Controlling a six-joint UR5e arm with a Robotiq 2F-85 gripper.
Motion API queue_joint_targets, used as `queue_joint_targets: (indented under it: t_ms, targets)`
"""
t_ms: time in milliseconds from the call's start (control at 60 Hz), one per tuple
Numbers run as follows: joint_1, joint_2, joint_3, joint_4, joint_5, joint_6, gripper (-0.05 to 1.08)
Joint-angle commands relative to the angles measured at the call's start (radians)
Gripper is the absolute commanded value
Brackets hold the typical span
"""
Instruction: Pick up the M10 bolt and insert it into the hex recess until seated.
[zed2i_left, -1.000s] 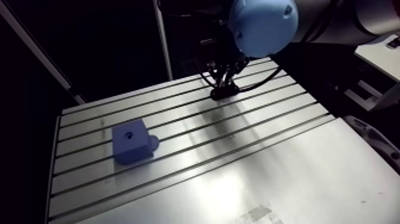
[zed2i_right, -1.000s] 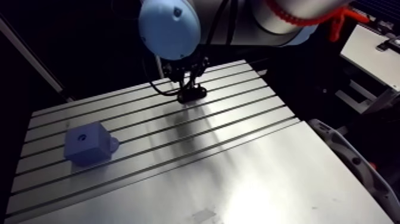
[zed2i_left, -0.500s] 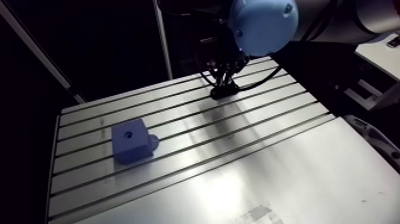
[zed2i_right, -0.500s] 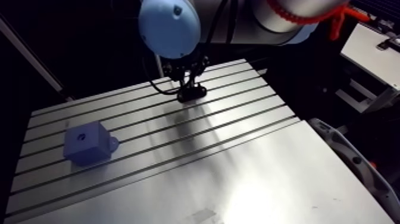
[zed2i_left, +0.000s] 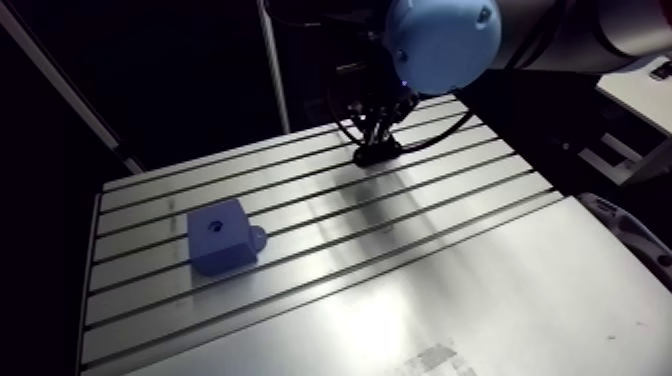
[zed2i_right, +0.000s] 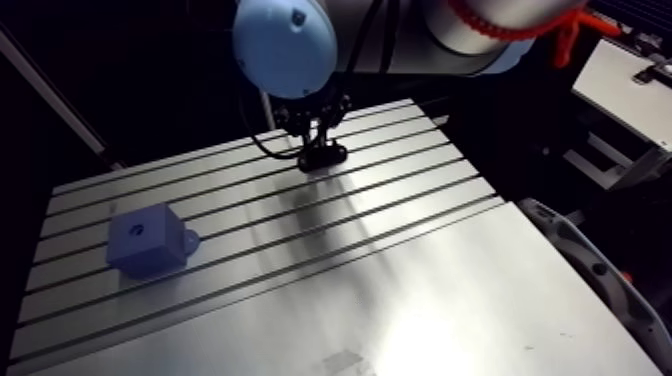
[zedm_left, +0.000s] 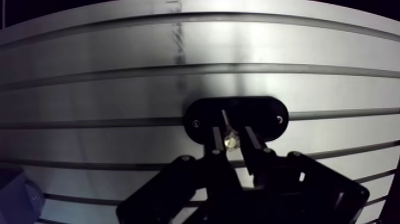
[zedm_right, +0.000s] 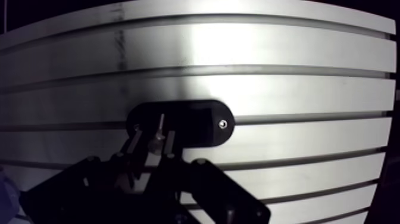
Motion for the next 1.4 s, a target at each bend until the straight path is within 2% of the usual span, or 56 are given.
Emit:
queue_joint_targets:
  t_ms: [17, 733, 1083, 1167, 1267, 1300, 1400]
  targets:
    - [0.000, -0.001, 0.004, 0.000, 0.000, 0.000, 0.69]
    - [0.001, -0.019, -0.006, 0.000, -0.002, -0.002, 0.75]
    - [0.003, -0.083, -0.015, 0.006, 0.011, 0.000, 0.77]
    - [0.020, -0.113, -0.017, 0.019, 0.015, 0.005, 0.78]
    - [0.050, -0.147, -0.031, 0.067, 0.017, 0.006, 0.80]
    - [0.063, -0.176, -0.042, 0.106, 0.017, 0.005, 0.82]
    - [0.069, -0.220, -0.052, 0.145, 0.016, -0.007, 0.86]
